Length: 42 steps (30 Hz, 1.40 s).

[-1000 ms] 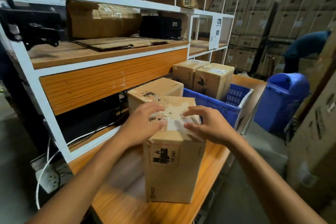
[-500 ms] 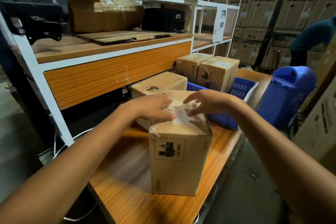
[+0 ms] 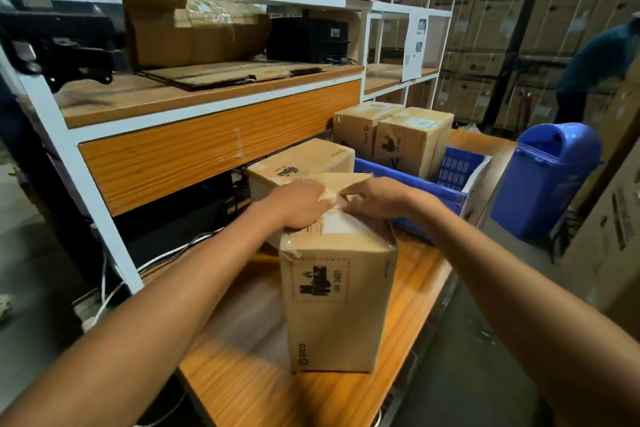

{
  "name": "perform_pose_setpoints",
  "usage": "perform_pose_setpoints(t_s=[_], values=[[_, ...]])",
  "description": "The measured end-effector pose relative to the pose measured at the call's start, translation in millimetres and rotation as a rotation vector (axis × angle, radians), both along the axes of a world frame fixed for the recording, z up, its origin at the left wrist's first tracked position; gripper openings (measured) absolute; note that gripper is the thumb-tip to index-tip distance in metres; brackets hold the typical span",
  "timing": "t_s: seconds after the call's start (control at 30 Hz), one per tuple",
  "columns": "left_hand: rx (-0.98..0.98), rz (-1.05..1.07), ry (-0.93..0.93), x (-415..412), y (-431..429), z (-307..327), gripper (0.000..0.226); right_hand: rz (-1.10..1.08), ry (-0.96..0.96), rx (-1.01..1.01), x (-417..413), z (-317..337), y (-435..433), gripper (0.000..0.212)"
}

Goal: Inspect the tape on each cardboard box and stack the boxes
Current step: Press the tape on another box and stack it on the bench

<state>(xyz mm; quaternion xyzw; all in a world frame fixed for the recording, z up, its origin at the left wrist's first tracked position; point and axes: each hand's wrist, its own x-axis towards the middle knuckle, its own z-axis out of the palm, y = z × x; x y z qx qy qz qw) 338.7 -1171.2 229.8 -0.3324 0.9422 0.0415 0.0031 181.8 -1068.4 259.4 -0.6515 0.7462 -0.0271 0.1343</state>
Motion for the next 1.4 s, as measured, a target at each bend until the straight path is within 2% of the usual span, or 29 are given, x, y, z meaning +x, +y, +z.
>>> perform_pose_setpoints(t_s=[0.1, 0.17, 0.23, 0.37, 0.5, 0.53, 0.57, 0.6, 0.67, 0.7, 0.73, 0.8, 0.87, 0.97, 1.1, 1.17, 1.4], values=[[-0.073, -0.018, 0.088, -8.4, -2.5, 3.1, 0.039, 0.028, 0.018, 0.032, -5.9, 6.2, 2.6, 0.05], [-0.035, -0.002, 0.151, -15.5, -10.0, 8.1, 0.045, 0.019, -0.053, 0.054, -12.2, 18.8, -2.2, 0.045], [0.004, 0.008, 0.116, -22.9, -19.4, 6.9, 0.059, -0.001, -0.103, 0.018, -19.8, 22.1, -13.8, 0.042], [-0.027, 0.017, -0.01, -30.5, -32.7, -6.6, 0.061, -0.02, -0.009, 0.032, -33.3, -0.1, -26.8, 0.047], [-0.002, 0.06, 0.216, -27.0, -25.7, -16.2, 0.055, -0.004, -0.061, -0.108, -36.5, -19.4, -13.7, 0.051], [0.055, 0.126, 0.303, -25.1, -21.4, -18.5, 0.059, -0.021, -0.139, -0.193, -36.1, -30.0, -8.3, 0.056], [0.127, 0.224, 0.381, -22.9, -17.4, -19.0, 0.066, -0.088, -0.303, -0.282, -32.4, -38.6, -0.9, 0.064], [0.239, 0.336, 0.467, -19.9, -14.8, -20.3, 0.073, -0.214, -0.552, -0.353, -30.6, -50.8, 5.5, 0.073], [0.636, 0.486, 0.71, -14.3, -2.0, -18.2, 0.072, -0.398, -1.083, -0.364, -23.1, -66.4, 20.8, 0.083], [0.862, 0.473, 0.86, -11.5, 5.1, -17.1, 0.064, -0.437, -1.267, -0.321, -21.4, -72.2, 26.0, 0.079], [1.008, 0.426, 0.98, -8.3, 13.0, -15.2, 0.058, -0.455, -1.39, -0.277, -19.7, -75.9, 30.4, 0.072], [1.065, 0.4, 1.119, 0.8, 29.6, -12.2, 0.059, -0.45, -1.518, -0.284, -9.2, -73.9, 41.1, 0.046], [1.089, 0.367, 1.166, 6.6, 33.6, -19.2, 0.064, -0.429, -1.562, -0.364, -3.8, -73.9, 48.7, 0.036], [1.165, 0.345, 1.17, 14.6, 37.2, -23.8, 0.079, -0.411, -1.574, -0.566, 0.5, -66.9, 59.7, 0.041], [1.214, 0.495, 1.44, 18.4, 44.1, -21.7, 0.078, -0.515, -1.528, -0.83, -1.3, -65.3, 59.4, 0.053], [1.222, 0.597, 1.505, 19.5, 44.3, -29.3, 0.08, -0.574, -1.526, -0.85, -0.5, -74.3, 59.6, 0.059], [1.286, 0.698, 1.423, 38.5, 71.0, -106.9, 0.069, -0.666, -1.461, -0.728, 16.6, -143.7, 76.4, 0.06]])
